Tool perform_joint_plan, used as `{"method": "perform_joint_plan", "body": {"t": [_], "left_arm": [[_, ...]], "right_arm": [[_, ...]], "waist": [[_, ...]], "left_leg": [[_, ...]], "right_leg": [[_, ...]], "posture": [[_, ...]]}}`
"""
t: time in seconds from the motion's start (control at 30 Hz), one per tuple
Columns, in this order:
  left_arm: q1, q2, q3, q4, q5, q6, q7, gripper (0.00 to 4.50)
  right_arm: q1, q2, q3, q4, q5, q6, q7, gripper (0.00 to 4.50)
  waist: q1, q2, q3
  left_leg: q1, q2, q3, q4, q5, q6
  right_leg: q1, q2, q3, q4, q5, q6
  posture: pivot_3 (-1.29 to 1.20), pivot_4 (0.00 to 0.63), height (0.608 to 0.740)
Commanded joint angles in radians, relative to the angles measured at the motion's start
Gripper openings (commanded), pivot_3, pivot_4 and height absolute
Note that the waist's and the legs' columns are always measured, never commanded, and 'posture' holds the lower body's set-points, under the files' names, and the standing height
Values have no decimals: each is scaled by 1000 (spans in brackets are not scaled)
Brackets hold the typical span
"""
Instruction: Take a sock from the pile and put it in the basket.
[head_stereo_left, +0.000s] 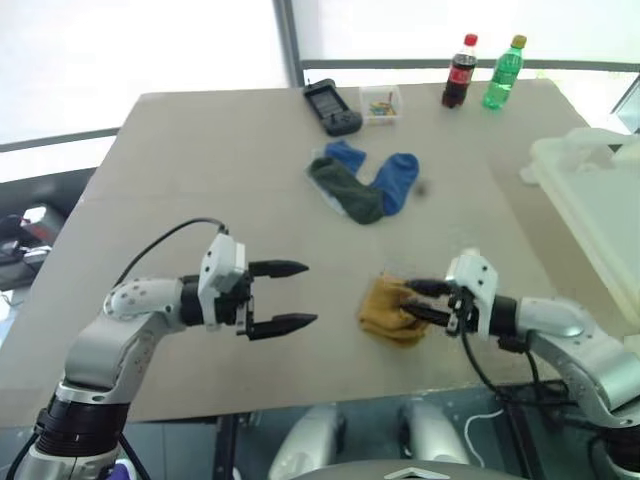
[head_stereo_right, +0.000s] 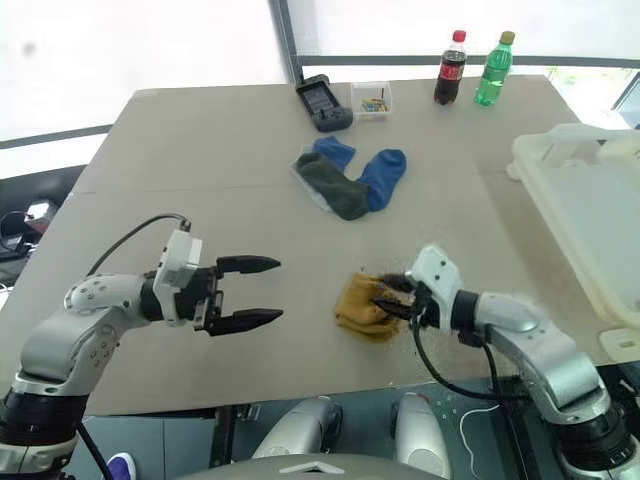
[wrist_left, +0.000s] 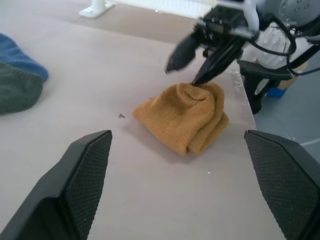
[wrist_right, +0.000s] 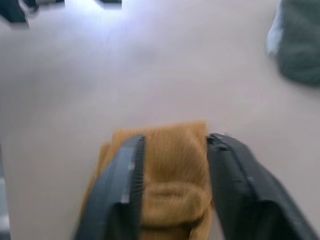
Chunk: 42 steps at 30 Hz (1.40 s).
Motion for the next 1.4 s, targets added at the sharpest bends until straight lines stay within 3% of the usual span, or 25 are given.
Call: {"method": "perform_joint_plan", "body": {"t": [0.03,0.63,0.73,0.77,0.8,0.83,0.87,1.0,1.4], "left_arm": [[21,20,15,-13,6,-37,-20,4500],[97,28,41,-67,2,-46,31,4500],[103,25,40,-75,1,-48,43,4500],[106,24,39,-78,1,-49,47,4500],[107,23,39,-79,0,-50,50,4500],[106,22,39,-79,1,-53,52,4500],[106,20,39,-79,1,-56,55,4500],[91,8,34,-71,-2,-70,59,4500],[41,-56,-13,-20,27,-116,63,4500]], "right_arm": [[-21,4,-25,-36,33,51,-36,3764],[-58,-58,332,217,-276,-26,32,3764],[-55,-42,340,236,-296,-46,26,3163],[-54,-38,336,240,-300,-52,21,2764],[-55,-34,329,241,-301,-51,13,2704],[-58,-33,320,237,-295,-47,13,2010],[-57,-36,311,228,-287,-46,18,1889],[-48,-34,226,176,-211,-29,33,153],[-42,-26,-70,61,40,94,33,8]], "waist": [[-1,0,0],[-1,0,0],[0,-1,-1],[0,-1,-1],[-1,-1,-1],[-1,-2,-1],[-1,-2,-1],[0,-2,-1],[0,0,1]], "left_leg": [[0,0,0,0,0,0],[3,0,0,-1,0,0],[3,0,0,-1,0,0],[4,0,0,-1,0,0],[4,0,0,-1,0,0],[4,1,0,-1,0,0],[4,1,0,-1,0,0],[5,1,0,0,-1,1],[2,1,0,-2,0,0]], "right_leg": [[0,0,0,-1,0,0],[1,0,0,-1,0,0],[2,1,0,-1,0,0],[2,1,0,-1,0,0],[2,1,0,0,0,0],[2,0,0,0,0,0],[2,0,0,0,0,0],[3,1,0,1,0,0],[1,0,0,-2,0,0]], "posture": [[0,150,740],[0,150,740],[0,150,740],[0,150,740],[0,150,740],[0,150,740],[0,150,740],[0,150,740],[0,150,740]]}}
